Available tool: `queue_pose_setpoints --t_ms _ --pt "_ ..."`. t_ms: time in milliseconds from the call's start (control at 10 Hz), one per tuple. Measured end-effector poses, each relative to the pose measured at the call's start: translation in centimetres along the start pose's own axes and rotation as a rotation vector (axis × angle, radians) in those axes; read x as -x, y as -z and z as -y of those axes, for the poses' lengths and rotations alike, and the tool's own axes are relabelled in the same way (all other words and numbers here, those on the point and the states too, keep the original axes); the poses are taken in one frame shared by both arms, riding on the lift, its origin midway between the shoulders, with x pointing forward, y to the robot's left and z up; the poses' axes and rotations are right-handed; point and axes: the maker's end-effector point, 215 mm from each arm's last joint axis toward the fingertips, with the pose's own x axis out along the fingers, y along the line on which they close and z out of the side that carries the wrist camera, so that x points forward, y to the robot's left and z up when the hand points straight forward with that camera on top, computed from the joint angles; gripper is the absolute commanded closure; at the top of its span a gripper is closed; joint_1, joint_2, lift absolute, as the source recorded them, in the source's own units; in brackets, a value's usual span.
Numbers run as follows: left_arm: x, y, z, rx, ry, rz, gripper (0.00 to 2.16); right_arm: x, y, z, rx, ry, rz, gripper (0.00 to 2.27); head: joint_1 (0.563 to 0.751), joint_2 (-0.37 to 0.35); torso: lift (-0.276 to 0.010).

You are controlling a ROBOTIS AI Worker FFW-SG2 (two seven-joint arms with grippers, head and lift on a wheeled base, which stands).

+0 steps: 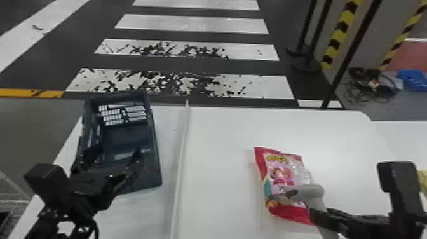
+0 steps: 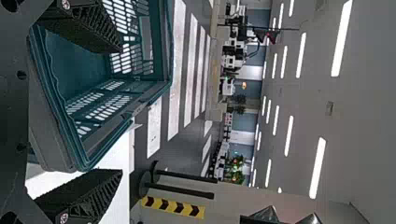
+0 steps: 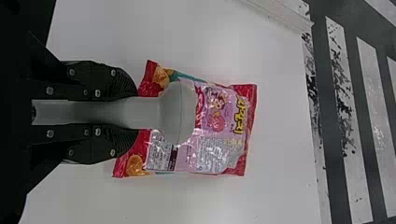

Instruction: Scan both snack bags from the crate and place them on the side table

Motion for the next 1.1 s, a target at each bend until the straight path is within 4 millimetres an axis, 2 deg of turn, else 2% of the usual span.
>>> queue_pose_setpoints --t_ms 200,500,1100 --pt "0.0 -0.1 0.0 0.0 0.0 0.001 0.08 -0.2 -0.5 -1.5 0.014 -0.019 0.008 2.25 0.695 0.014 -0.095" --pt "0.0 0.0 0.0 0.0 0.0 0.0 0.08 -0.6 -1.3 -2.7 0.03 -0.037 0.025 2.25 0.695 0.035 -0.095" --pt "0.0 0.1 -0.1 -0.003 0.001 -0.002 0.08 -2.2 -1.7 -2.0 0.041 -0.022 0.018 2.25 0.695 0.032 -0.095"
